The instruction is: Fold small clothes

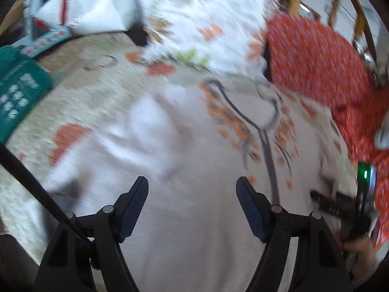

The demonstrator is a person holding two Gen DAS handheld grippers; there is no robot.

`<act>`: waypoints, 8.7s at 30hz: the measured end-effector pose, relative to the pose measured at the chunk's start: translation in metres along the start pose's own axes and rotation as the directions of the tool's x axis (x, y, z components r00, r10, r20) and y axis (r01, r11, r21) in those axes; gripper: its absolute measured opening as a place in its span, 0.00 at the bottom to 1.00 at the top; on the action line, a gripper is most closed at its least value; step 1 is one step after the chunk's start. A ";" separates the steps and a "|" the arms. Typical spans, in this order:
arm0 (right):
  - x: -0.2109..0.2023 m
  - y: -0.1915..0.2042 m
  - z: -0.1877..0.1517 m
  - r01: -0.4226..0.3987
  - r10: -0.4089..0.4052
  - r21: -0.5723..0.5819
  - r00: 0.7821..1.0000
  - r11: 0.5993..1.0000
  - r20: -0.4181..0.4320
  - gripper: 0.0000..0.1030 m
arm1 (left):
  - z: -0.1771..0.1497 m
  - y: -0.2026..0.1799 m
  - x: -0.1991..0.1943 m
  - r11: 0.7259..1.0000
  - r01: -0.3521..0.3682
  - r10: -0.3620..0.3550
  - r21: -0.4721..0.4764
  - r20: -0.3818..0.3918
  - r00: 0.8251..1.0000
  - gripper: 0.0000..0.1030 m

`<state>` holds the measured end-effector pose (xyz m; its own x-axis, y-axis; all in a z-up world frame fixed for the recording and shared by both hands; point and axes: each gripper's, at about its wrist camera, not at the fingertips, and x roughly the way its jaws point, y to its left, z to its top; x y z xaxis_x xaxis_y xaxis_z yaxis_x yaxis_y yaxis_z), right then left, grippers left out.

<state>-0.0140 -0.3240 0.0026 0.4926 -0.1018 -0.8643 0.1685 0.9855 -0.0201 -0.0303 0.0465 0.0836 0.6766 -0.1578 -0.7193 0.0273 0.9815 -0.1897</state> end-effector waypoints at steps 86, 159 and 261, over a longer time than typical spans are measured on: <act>-0.079 -0.129 0.008 -0.185 0.094 0.416 0.969 0.890 0.229 0.80 | 0.156 -0.066 -0.019 0.991 0.131 -0.136 0.038 0.155 0.978 0.04; -0.098 -0.107 0.008 -0.309 0.314 0.273 0.949 0.911 0.025 0.45 | 0.013 0.019 0.066 0.989 0.093 -0.113 -0.113 -0.187 0.976 0.67; 0.068 0.161 0.116 -0.586 0.641 0.348 0.765 0.732 -0.062 0.06 | 0.056 0.138 0.030 0.884 0.103 -0.141 -0.456 -0.049 0.989 0.72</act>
<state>0.1460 -0.1880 -0.0013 0.4318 0.5626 -0.7050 0.1322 0.7337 0.6665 0.0354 0.1835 0.0729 0.6291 -0.2996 -0.7172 -0.2413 0.8018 -0.5466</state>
